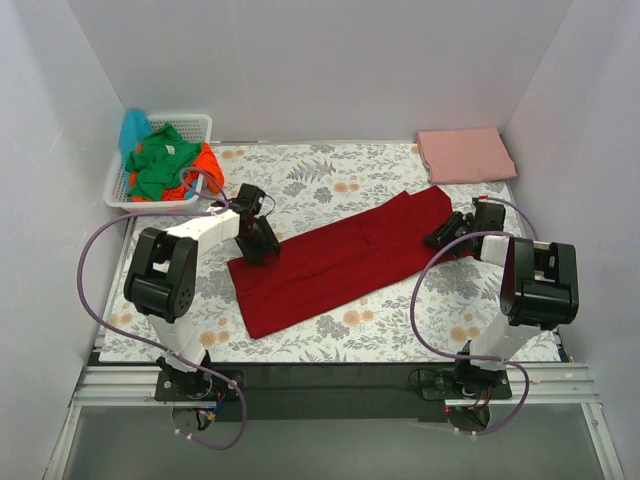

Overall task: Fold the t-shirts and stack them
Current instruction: Fold the tshirt

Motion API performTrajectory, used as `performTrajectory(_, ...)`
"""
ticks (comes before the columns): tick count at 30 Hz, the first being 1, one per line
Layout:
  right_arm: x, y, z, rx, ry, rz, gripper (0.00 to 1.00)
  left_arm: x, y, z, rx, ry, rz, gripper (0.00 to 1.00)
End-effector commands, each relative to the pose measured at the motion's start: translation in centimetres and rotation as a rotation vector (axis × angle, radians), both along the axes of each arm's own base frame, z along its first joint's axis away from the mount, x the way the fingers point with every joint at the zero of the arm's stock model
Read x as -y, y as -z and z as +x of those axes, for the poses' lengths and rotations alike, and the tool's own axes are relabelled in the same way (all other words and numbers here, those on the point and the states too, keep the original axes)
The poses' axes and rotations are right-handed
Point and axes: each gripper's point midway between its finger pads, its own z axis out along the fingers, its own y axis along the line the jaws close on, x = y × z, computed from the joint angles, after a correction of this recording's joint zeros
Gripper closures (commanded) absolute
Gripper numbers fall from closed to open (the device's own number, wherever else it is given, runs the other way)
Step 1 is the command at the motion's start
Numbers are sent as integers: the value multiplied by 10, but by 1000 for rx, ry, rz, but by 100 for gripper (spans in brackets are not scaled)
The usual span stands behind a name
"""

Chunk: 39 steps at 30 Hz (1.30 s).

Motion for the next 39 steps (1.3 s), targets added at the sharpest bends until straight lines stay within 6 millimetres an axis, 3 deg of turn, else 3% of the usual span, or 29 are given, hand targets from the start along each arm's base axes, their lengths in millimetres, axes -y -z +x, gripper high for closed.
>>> performTrajectory(1,2,4,24,32,4,-12,65,-20,24,-58,-156,-93,54,55)
performTrajectory(2,0,7,27,27,-8,-8,65,-21,26,-65,-161,-118,42,55)
performTrajectory(3,-4,21,27,-8,-24,3,65,-26,34,-90,-211,-129,44,55)
performTrajectory(4,-7,24,32,-10,-45,12,65,-25,27,-96,-191,-136,18,55)
performTrajectory(5,-17,17,44,17,-92,35,65,-25,24,-105,-200,-150,2,55)
performTrajectory(7,-31,29,53,-3,-143,60,66,-24,18,-125,-207,-150,-32,55)
performTrajectory(8,-47,17,69,37,-192,71,66,-22,16,-135,-221,-141,-36,55)
performTrajectory(9,-55,32,71,-5,-211,79,66,-21,15,-142,-228,-135,-41,54)
performTrajectory(10,-62,34,76,-10,-229,80,65,-18,15,-154,-251,-121,-64,53)
performTrajectory(11,-80,22,95,32,-269,78,65,-15,15,-162,-273,-109,-76,53)
performTrajectory(12,-86,36,99,3,-280,82,65,-12,16,-168,-296,-95,-92,52)
performTrajectory(14,-101,41,111,-14,-303,86,65,-1,19,-178,-344,-59,-130,50)
performTrajectory(15,-106,40,130,6,-311,85,64,3,20,-180,-355,-42,-140,49)
performTrajectory(20,-120,51,167,0,-313,60,64,37,21,-174,-378,51,-182,48)
performTrajectory(22,-121,41,187,41,-301,56,63,48,24,-172,-395,75,-201,47)
performTrajectory(24,-120,52,191,13,-293,54,63,63,26,-166,-405,107,-212,46)
performTrajectory(25,-120,42,205,51,-293,54,63,68,26,-163,-402,120,-217,46)
performTrajectory(28,-122,43,217,72,-307,70,62,88,23,-151,-386,151,-237,45)
performTrajectory(31,-123,21,234,137,-324,77,61,98,16,-142,-357,156,-242,41)
performTrajectory(34,-118,-11,238,195,-339,72,59,94,9,-135,-316,124,-208,36)
performTrajectory(35,-116,-32,235,229,-351,54,58,92,-1,-134,-287,120,-202,34)
performTrajectory(38,-111,-59,220,268,-380,-2,55,79,-19,-123,-202,94,-139,29)
performTrajectory(39,-109,-77,204,278,-384,-23,54,75,-24,-121,-182,87,-123,27)
